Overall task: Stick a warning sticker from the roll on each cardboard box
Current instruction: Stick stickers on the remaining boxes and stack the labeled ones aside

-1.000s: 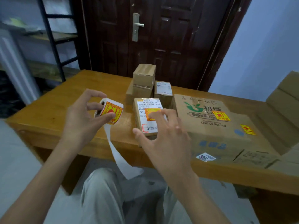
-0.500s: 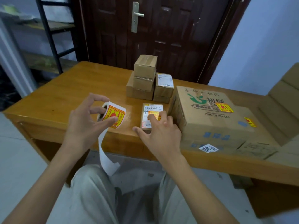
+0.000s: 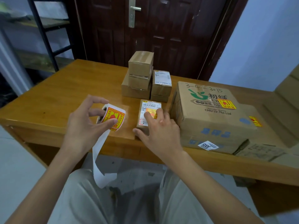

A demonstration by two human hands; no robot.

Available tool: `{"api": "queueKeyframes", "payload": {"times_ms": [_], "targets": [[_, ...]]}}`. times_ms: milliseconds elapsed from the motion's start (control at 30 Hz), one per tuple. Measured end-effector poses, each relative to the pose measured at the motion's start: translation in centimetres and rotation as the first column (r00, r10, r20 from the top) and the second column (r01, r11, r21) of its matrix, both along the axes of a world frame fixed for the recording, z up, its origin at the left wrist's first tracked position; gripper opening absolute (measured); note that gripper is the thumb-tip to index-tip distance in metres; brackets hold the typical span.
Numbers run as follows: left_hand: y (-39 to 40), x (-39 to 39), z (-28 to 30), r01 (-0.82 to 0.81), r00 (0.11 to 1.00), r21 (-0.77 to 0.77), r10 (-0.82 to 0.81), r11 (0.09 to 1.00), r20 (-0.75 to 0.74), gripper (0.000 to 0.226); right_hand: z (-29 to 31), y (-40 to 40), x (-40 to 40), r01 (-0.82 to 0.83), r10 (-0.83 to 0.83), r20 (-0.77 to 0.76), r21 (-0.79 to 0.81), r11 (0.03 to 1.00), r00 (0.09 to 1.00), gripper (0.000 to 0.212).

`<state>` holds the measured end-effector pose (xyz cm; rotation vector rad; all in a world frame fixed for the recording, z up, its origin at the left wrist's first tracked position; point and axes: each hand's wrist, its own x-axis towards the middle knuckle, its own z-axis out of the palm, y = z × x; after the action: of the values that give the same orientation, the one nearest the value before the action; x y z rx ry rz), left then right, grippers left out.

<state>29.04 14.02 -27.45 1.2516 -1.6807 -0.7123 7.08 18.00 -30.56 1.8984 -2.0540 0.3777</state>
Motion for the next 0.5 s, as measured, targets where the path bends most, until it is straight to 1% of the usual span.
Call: {"api": "queueKeyframes", "payload": {"times_ms": [100, 167, 233, 300, 367, 433, 467, 500], "targets": [[-0.3, -0.2, -0.2, -0.001, 1.000, 0.009, 0.001, 1.000, -0.009, 0.053, 0.0, -0.4, -0.1, -0.025, 0.025, -0.011, 0.018, 1.000, 1.000, 0.062], [-0.4, -0.3, -0.2, 0.000, 1.000, 0.014, 0.000, 1.000, -0.018, 0.052, 0.2, -0.5, -0.2, -0.029, 0.031, -0.036, 0.055, 0.998, 0.999, 0.070], [-0.5, -0.6, -0.2, 0.004, 1.000, 0.016, -0.004, 1.000, -0.013, 0.053, 0.6, -0.4, -0.3, -0.049, 0.056, -0.071, 0.094, 0.994, 0.996, 0.076], [-0.6, -0.9, -0.2, 0.008, 1.000, 0.017, -0.007, 1.000, -0.007, 0.054, 1.5, 0.1, -0.3, -0.086, 0.101, -0.130, 0.115, 0.990, 0.986, 0.079], [-0.7, -0.9, -0.2, 0.018, 1.000, 0.018, -0.018, 1.000, -0.008, 0.053, 3.4, 0.4, -0.9, -0.110, 0.135, -0.186, 0.138, 0.984, 0.973, 0.077], [-0.9, -1.1, -0.2, 0.027, 1.000, 0.018, -0.027, 0.999, -0.012, 0.052, 6.9, -0.2, -2.1, -0.138, 0.175, -0.192, 0.192, 0.972, 0.966, 0.076], [-1.0, -1.3, -0.3, 0.028, 1.000, 0.017, -0.028, 0.999, -0.010, 0.052, 8.7, -0.9, -2.8, -0.176, 0.218, -0.159, 0.241, 0.954, 0.963, 0.077], [-1.1, -1.5, -0.3, 0.028, 1.000, 0.013, -0.028, 1.000, -0.005, 0.052, 10.3, -2.0, -3.4, -0.231, 0.274, -0.095, 0.320, 0.919, 0.957, 0.078]]}}
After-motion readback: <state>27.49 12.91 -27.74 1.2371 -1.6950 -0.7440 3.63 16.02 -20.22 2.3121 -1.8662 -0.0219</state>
